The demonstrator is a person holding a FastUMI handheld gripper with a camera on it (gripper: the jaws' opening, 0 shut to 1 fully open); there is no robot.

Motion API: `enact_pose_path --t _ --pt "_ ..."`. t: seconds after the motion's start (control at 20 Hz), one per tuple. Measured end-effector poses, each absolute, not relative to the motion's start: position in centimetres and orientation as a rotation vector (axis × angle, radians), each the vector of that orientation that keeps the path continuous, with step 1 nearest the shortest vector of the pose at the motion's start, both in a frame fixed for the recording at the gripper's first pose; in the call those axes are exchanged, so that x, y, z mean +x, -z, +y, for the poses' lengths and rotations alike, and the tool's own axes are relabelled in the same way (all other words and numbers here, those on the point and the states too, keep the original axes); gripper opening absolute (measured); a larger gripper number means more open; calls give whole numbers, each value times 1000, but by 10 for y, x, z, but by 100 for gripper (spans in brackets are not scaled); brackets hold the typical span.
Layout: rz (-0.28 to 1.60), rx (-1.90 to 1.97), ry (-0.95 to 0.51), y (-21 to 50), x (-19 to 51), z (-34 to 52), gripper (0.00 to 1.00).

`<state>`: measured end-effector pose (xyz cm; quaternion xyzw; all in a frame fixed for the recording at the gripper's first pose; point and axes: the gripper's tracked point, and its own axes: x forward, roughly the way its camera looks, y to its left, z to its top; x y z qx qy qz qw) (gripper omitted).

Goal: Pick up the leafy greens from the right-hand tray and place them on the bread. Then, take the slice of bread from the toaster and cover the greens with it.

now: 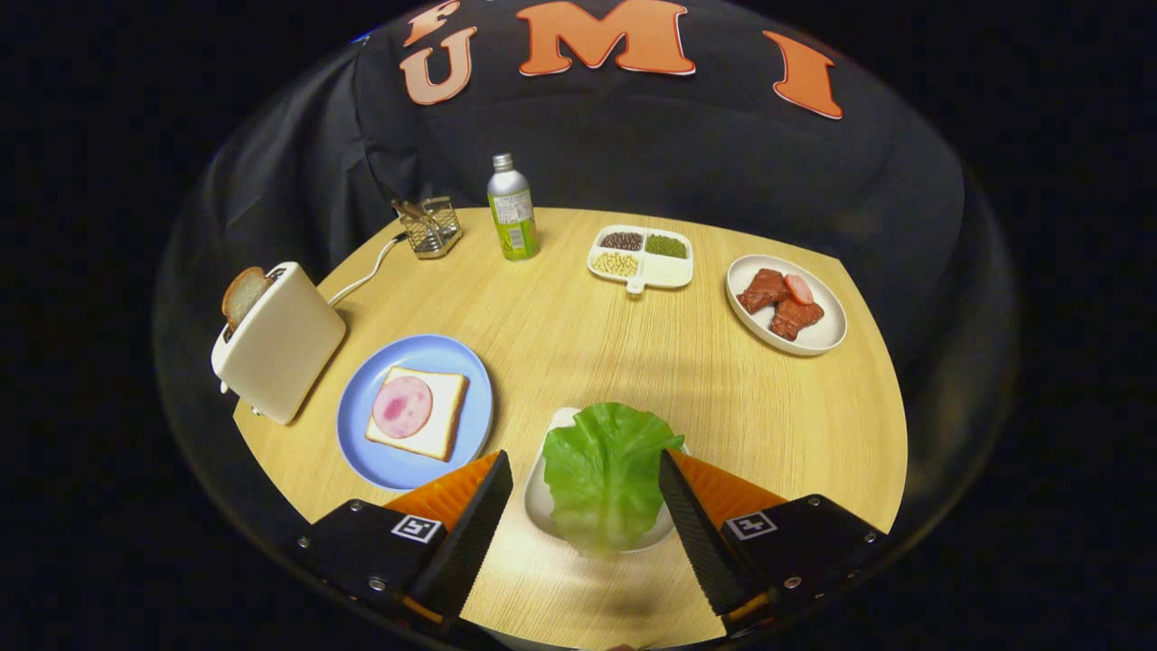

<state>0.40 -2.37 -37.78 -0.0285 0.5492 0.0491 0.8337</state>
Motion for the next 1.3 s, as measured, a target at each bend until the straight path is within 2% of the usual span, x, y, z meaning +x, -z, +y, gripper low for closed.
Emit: enact_pose_path --t 0.65,1.05,1.15,1.25,1.3 --pt "1415 -82 -70 465 -9 -28 90" --pt "1420 -99 -31 470 -10 -31 74" --pt "1419 -103 -32 469 -9 -28 64" --pt "1413 -107 -30 470 -8 -25 46" --pt "1408 -106 -26 470 -7 -25 32"
